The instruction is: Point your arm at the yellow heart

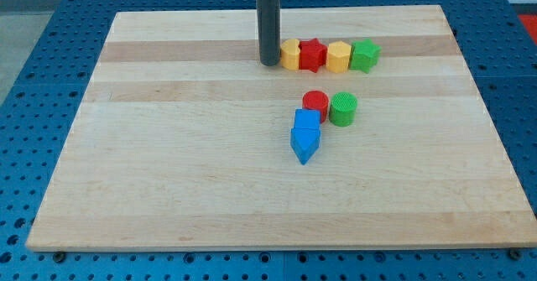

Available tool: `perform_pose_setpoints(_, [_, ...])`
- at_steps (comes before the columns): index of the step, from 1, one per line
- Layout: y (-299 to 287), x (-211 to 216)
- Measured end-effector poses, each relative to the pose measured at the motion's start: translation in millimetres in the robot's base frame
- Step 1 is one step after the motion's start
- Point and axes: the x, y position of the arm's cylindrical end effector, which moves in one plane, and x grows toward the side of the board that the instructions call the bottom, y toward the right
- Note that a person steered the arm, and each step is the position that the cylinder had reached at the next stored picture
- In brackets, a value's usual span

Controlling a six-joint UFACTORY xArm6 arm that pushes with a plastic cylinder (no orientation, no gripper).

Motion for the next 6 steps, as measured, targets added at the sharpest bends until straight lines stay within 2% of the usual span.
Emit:
perform_pose_setpoints(1, [-1.2, 0.0])
perform_pose_setpoints(2, [-26.5, -1.4])
perform_pose_setpoints(3, [-34.5, -25.4])
perform_pose_setpoints(4, [-26.1, -51.7])
perform_pose_setpoints(6, [31.8, -52.2])
